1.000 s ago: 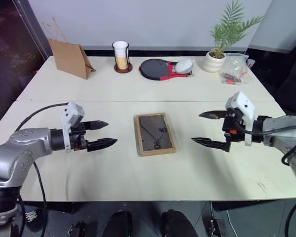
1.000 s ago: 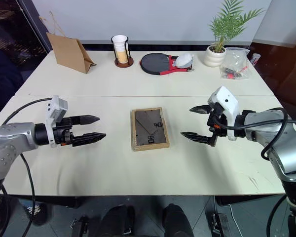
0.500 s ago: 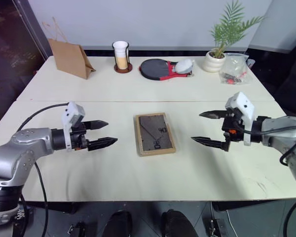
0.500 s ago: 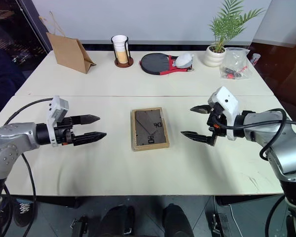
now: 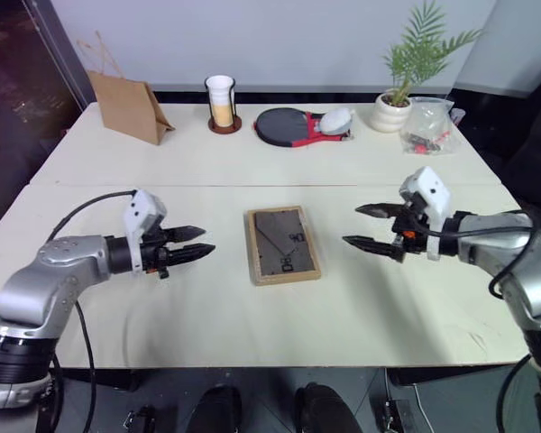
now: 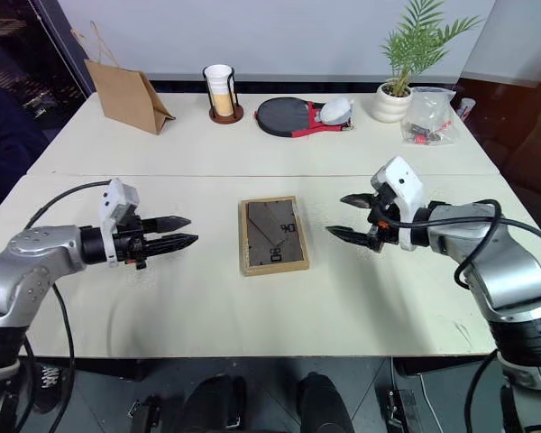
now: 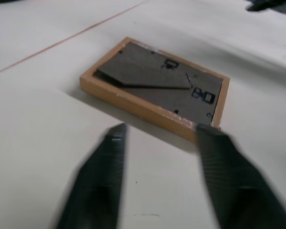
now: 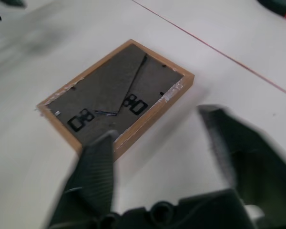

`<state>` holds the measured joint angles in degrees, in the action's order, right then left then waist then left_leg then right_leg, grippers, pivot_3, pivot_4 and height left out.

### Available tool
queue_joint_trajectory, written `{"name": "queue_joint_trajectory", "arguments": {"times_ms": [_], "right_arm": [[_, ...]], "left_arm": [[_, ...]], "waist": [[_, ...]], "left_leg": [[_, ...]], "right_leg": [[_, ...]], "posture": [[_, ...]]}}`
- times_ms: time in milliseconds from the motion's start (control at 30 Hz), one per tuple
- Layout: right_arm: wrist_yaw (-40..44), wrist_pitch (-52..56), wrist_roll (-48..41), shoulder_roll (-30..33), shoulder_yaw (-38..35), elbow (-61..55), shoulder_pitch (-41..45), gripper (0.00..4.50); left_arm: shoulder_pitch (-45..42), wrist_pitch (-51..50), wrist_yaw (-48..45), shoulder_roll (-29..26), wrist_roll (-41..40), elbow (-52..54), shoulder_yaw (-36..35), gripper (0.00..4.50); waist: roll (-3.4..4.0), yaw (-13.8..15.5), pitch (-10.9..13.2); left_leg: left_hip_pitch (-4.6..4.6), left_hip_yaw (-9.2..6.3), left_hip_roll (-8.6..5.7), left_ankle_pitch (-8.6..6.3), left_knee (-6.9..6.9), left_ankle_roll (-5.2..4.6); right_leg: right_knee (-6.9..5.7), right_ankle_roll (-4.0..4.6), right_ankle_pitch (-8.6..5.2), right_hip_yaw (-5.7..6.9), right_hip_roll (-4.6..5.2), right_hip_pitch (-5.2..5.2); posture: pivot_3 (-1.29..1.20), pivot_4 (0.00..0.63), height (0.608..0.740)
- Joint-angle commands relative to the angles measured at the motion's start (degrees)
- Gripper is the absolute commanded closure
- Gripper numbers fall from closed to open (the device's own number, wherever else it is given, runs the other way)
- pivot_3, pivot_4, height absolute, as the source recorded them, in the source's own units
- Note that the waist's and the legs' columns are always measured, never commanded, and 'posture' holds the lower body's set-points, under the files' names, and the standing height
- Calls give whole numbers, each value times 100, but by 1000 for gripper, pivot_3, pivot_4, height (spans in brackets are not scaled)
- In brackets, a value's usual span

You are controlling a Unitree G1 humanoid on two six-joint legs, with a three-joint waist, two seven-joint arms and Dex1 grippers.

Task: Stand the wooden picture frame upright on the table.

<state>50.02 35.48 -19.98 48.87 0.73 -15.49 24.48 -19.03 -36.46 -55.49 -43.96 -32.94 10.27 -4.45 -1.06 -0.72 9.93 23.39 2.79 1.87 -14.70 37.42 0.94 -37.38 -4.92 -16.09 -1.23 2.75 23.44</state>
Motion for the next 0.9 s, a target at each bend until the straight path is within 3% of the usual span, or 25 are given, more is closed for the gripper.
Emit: {"name": "queue_joint_trajectory", "arguments": {"times_ms": [33, 100, 400, 567, 900], "right_arm": [[-280, -189, 373, -194, 192, 237, 174, 3506], [-460, -209, 546, -405, 353, 420, 206, 4476], [-938, -479, 1419, -976, 1083, 951, 130, 4476], [-930, -482, 1540, -1284, 1307, 1051, 89, 4476], [-609, 121, 1426, -1602, 1680, 295, -93, 4476]], "left_arm": [[-225, 355, 243, 257, 377, -134, 240, 4433], [-300, 498, 389, 483, 624, -287, 464, 4500], [-414, 1092, 1156, 1582, 1681, -1033, 1305, 4500], [-489, 1247, 1390, 1926, 2064, -1397, 1515, 4500], [-50, 621, 924, 1674, 1849, -745, 1496, 4500]], "waist": [[0, 6, 0], [-3, 10, -2], [-3, 2, -3], [-3, -5, -3], [-3, -22, -6]], "left_leg": [[1, 1, -1, 0, 2, 0], [1, 0, -2, 0, 4, 0], [3, 0, -5, 0, 12, 0], [3, 0, -4, -1, 28, -2], [0, -3, 2, -4, 51, -6]], "right_leg": [[-2, 0, 0, 0, 0, 1], [-3, 0, 0, 0, 0, 0], [-8, -5, 3, -1, -6, 1], [-18, -7, 4, -1, -8, 0], [-43, -6, 4, -4, -7, -2]], "posture": [[0, 150, 740], [0, 150, 740], [0, 150, 740], [0, 150, 740], [0, 150, 740]]}}
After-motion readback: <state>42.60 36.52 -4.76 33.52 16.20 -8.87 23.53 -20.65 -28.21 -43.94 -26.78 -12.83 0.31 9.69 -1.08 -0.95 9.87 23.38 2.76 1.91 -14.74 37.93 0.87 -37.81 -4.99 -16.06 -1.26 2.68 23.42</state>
